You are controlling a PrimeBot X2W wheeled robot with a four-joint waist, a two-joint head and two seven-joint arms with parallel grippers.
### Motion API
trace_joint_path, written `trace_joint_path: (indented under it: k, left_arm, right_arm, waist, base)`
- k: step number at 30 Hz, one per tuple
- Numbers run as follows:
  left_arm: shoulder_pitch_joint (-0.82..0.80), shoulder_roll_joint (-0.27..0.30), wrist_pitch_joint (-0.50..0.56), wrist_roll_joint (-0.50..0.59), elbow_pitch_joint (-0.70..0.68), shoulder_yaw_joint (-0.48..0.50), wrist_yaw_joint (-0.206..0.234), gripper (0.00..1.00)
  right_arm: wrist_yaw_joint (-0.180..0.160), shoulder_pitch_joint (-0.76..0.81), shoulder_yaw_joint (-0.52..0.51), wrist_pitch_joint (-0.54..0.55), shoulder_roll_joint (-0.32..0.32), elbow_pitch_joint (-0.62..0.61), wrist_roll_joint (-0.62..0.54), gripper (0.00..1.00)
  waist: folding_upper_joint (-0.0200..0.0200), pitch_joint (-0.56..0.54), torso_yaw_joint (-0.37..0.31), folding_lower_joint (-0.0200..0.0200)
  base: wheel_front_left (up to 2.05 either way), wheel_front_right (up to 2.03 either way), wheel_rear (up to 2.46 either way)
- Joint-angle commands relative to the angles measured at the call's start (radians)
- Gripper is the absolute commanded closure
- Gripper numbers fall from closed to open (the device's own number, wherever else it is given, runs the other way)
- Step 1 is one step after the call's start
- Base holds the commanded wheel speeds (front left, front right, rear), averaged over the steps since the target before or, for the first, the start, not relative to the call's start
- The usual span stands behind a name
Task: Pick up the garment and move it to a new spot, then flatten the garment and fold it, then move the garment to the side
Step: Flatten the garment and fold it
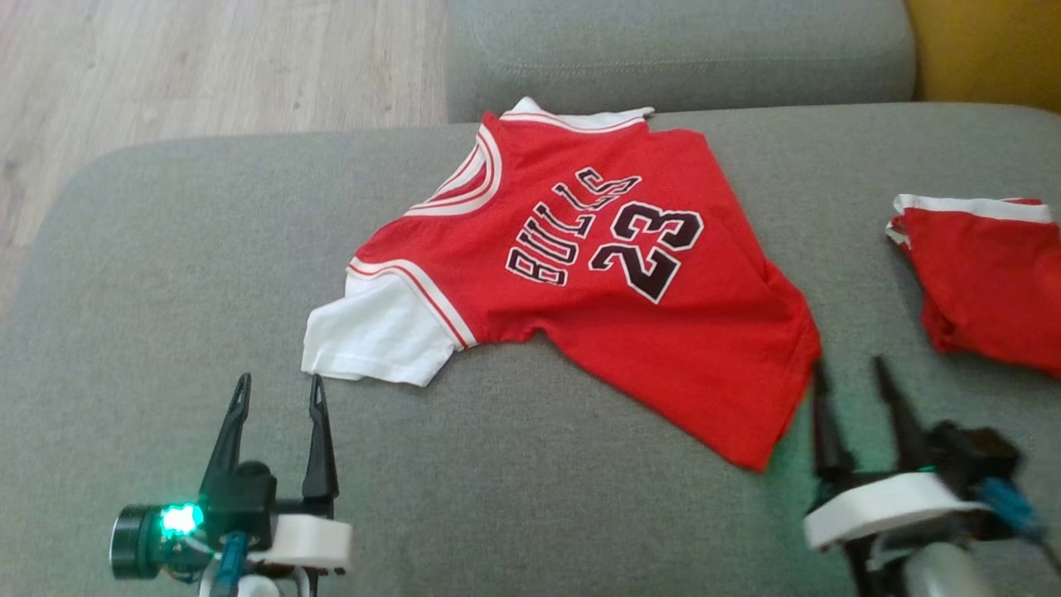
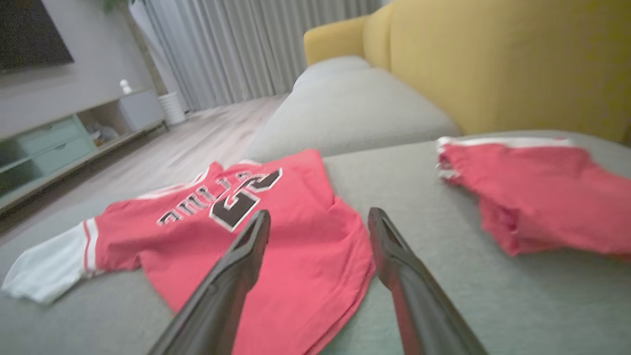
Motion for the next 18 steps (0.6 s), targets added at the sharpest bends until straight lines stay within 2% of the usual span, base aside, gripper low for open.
trace_joint_path:
  k: [1, 5, 10, 18]
  left_arm:
    - [-0.06, 0.018, -0.011, 0.014, -0.031, 0.039, -0.003, 0.0]
    - [-0.077, 0.017, -0.012, 0.017, -0.023, 0.042, -0.01, 0.0]
    - [-0.093, 0.007, -0.012, 0.016, -0.001, 0.031, -0.026, 0.0]
    - [-0.122, -0.003, -0.012, 0.016, 0.022, 0.025, -0.038, 0.0]
  right_arm:
    - [-0.001, -0.018, 0.04, 0.006, -0.006, -0.024, -0.008, 0.0]
    - [-0.001, -0.027, 0.126, 0.087, -0.006, 0.02, -0.021, 0.0]
    - [-0.001, -0.048, 0.211, 0.19, -0.006, 0.087, -0.1, 0.0]
    - [-0.001, -0.083, 0.196, 0.241, -0.006, 0.16, -0.175, 0.0]
  waist:
    - [0.0, 0.007, 0.002, 0.0]
    - [0.0, 0.026, 0.006, 0.0]
    - [0.0, 0.043, 0.014, 0.0]
    - [0.0, 0.058, 0.037, 0.0]
  base:
    - [0.0, 0.0, 0.0]
    - [0.0, 0.0, 0.0]
    - [0.0, 0.0, 0.0]
    - [0.0, 0.0, 0.0]
